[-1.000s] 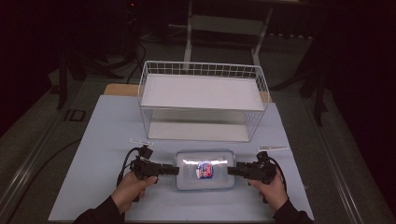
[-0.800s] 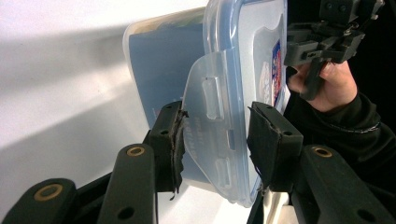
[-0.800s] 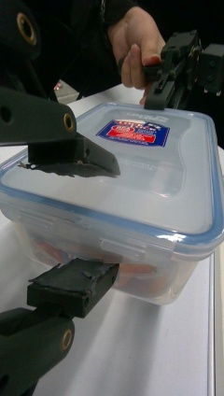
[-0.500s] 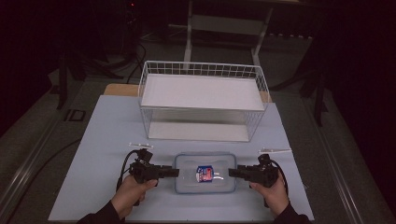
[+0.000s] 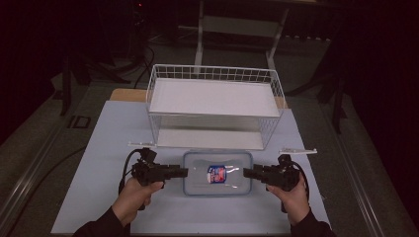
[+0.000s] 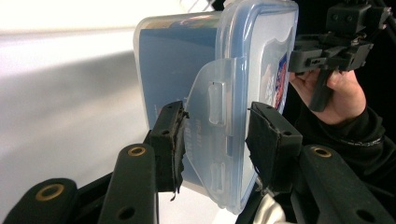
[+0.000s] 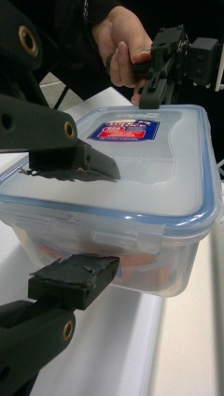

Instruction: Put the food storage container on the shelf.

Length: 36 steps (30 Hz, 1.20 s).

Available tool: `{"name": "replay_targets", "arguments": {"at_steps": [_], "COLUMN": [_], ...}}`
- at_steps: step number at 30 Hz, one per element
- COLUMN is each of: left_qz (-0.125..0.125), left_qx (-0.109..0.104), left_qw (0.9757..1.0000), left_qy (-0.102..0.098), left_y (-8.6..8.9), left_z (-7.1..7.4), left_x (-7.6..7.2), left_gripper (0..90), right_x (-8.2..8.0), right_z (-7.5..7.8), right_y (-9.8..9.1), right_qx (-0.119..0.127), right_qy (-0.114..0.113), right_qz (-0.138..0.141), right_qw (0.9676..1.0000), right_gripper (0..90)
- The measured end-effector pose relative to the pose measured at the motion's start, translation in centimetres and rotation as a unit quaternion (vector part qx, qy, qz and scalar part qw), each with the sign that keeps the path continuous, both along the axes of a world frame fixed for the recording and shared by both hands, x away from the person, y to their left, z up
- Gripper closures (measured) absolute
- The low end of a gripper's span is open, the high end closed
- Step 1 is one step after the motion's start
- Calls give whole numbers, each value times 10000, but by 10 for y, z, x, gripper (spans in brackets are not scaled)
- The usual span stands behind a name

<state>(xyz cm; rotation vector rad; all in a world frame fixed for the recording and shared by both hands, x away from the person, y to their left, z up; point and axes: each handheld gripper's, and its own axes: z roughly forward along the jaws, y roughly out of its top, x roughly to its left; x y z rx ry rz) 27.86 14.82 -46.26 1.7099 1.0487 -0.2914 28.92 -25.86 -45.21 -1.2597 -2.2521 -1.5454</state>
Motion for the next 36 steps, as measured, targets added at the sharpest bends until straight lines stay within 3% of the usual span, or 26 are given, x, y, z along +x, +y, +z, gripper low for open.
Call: {"name": "replay_targets", "arguments": {"at_steps": [14,22,31,36], "left_qz": [54,-11,89,198], "left_qx": [-69,-69,-55,-53], "left_qw": [9984,9966,9943,9943], "left_qy": [-557,-825,-1057,-1046], "left_y": [9,8,6,7], "left_z": [75,116,149,154], "left_x": [19,41,71,90], "left_gripper": [573,574,574,572], "right_x": [19,36,63,83], "right_z": [72,117,147,152], "right_y": [7,6,5,6], "right_qx": [227,320,459,506], "right_qy": [-575,-925,-1069,-1038], "right_qz": [-129,-260,-373,-427], "right_qw": [9980,9949,9925,9924], "right_gripper": [523,523,523,523]}}
